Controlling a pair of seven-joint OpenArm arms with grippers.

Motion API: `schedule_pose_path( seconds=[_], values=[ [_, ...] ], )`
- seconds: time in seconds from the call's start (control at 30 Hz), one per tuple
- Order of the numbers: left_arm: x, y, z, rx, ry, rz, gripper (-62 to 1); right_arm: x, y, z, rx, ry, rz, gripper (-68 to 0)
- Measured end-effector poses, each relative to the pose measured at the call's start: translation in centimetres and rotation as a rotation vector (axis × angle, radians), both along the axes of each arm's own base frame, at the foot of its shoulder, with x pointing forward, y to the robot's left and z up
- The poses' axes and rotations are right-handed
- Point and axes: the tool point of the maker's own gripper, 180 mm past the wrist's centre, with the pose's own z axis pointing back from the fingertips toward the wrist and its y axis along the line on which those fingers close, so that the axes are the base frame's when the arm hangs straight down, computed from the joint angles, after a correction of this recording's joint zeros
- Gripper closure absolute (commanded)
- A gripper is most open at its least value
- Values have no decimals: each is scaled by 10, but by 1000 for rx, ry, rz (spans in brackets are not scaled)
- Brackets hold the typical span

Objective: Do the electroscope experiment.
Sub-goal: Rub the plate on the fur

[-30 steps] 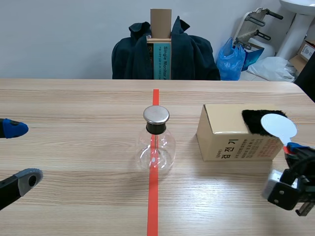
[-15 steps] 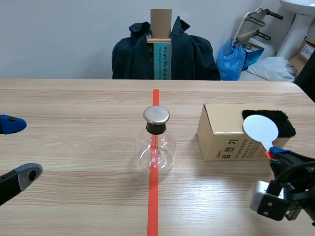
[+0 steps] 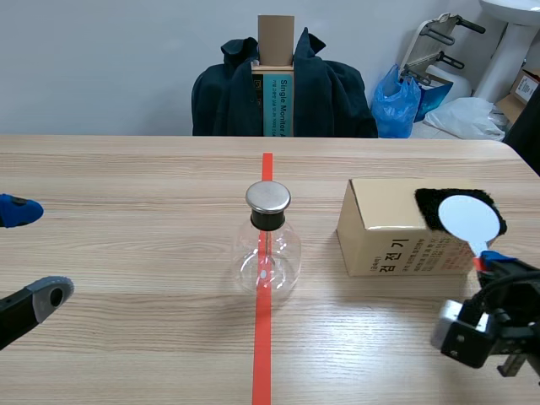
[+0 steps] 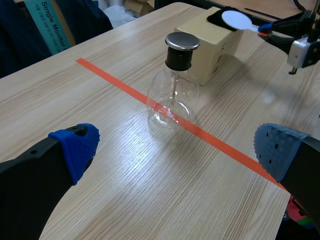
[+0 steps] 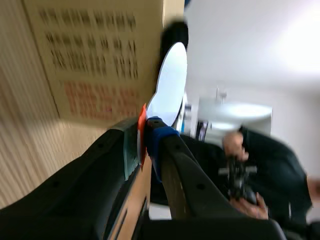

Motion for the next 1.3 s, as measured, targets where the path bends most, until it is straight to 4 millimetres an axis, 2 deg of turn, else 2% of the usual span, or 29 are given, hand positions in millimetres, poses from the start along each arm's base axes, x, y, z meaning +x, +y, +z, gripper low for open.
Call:
schedule_pose_path(
  seconds=[0.07,0.13,0.2,0.3,0.37,0.47,0.53,0.57,0.67,0.7,0.73,0.8,0.87,0.9,1.0,1.07,1.2,1.23,1.3],
  values=[
    [0,0,0,0,0,0,-623,0,6,2,1,-3,59,-7],
    [0,0,0,1,0,0,-623,-4,20,2,12,3,137,-7],
    [0,0,-1,3,2,0,-623,-4,23,-1,5,9,129,-7],
    [0,0,-1,3,2,0,-623,2,-1,-1,-14,-4,-32,-7],
    [0,0,-1,3,2,0,-623,5,-6,1,-23,-2,-38,-7],
    [0,0,-1,3,2,0,-623,1,20,3,-11,0,143,-7],
    [0,0,-1,3,2,0,-623,-2,32,1,-10,4,190,-7],
    [0,0,-1,3,2,0,-623,-1,28,1,-13,-3,152,-7],
    [0,0,-1,6,4,0,-623,5,-5,1,-25,-11,-45,-7],
    [0,0,-3,12,10,0,-623,6,-9,1,-28,-5,-54,-7],
    [-1,0,-3,15,12,-1,-623,6,-7,2,-28,-2,-25,-7],
    [-1,0,-3,14,11,-1,-623,3,13,2,-23,2,108,-7],
    [-1,0,-4,16,13,-1,-623,0,28,0,-17,10,170,-7],
    [-1,1,-4,17,14,-1,-623,-1,28,-2,-13,12,156,-7],
    [-1,1,-4,18,15,-1,-623,5,-1,-2,-32,1,-44,-7],
    [-1,1,-5,20,16,-1,-623,6,-9,0,-38,-3,-68,-7],
    [-1,1,-5,19,16,0,-623,0,26,-1,-19,9,144,-7],
    [-1,0,-5,17,16,2,-623,0,29,-3,-16,13,146,-7],
    [-1,0,-5,11,16,7,-623,2,17,-4,-24,12,53,-7]
  ],
)
